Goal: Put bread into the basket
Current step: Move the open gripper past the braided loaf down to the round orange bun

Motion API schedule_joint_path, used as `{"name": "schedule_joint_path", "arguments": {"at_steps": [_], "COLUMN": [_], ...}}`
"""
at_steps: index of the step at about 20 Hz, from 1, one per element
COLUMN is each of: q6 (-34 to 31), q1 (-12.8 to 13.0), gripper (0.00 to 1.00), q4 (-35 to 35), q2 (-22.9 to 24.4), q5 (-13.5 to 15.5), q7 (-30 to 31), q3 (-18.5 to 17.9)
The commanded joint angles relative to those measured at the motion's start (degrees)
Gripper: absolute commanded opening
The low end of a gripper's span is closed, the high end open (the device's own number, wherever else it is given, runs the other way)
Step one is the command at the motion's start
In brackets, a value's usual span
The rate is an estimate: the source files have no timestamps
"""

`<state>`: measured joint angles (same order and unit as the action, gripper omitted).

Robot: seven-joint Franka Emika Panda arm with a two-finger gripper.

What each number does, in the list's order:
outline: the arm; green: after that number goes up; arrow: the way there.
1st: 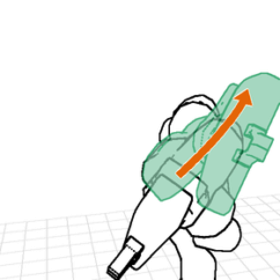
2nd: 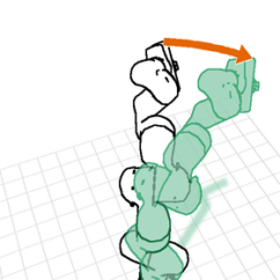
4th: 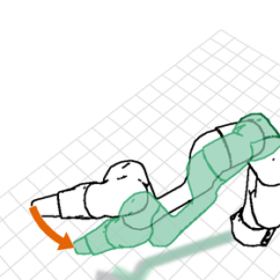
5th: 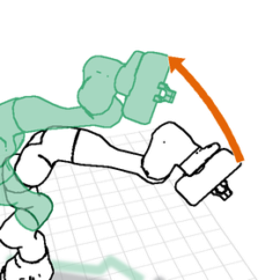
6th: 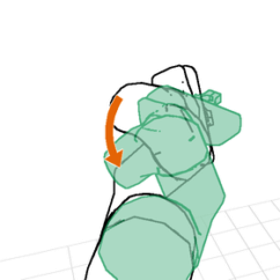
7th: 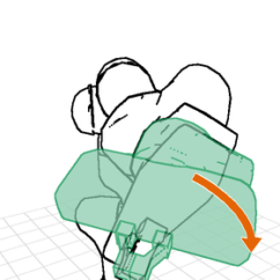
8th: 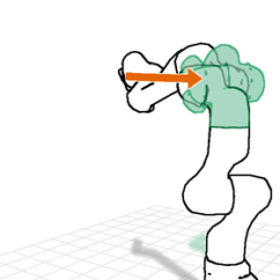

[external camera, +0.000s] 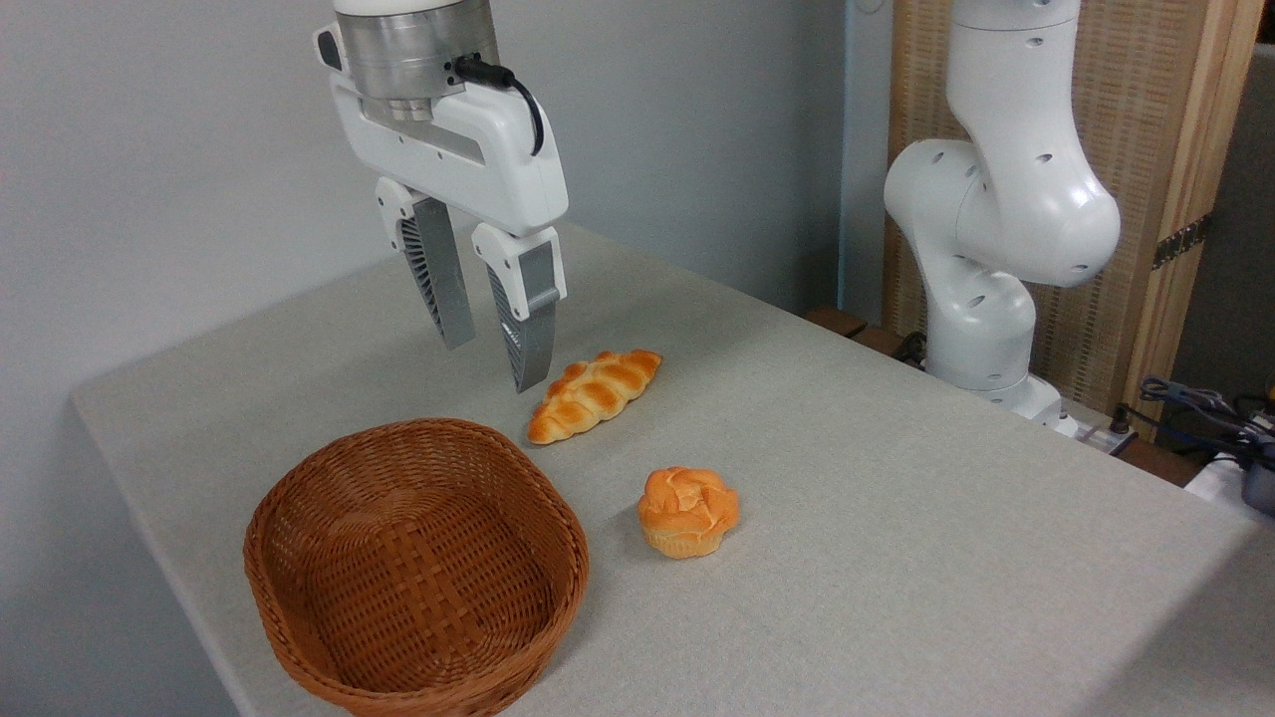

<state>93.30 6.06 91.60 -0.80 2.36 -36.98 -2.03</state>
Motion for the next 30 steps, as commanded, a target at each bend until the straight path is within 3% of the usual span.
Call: {"name": "schedule_joint_path", "arguments": {"at_steps": [1,10,15,19,23,25,30], "q6": [0.3,0.48,10.05,11.03,11.12,11.03,10.24], "q1": [0.35,0.36,0.97,4.57,6.86,6.86,6.6], "gripper": [1.0,1.0,1.0,1.0,1.0,1.0,1.0], "q4": [0.93,1.73,15.95,24.3,28.54,28.54,30.65], "q2": [1.31,2.02,10.8,15.02,15.47,15.65,15.21], "q5": [1.07,1.07,1.07,0.98,3.0,1.87,-4.72], "q7": [0.15,0.06,0.06,0.15,0.68,-0.37,-9.59], "q3": [-0.35,-0.35,0.35,0.36,0.44,0.36,-0.26]}}
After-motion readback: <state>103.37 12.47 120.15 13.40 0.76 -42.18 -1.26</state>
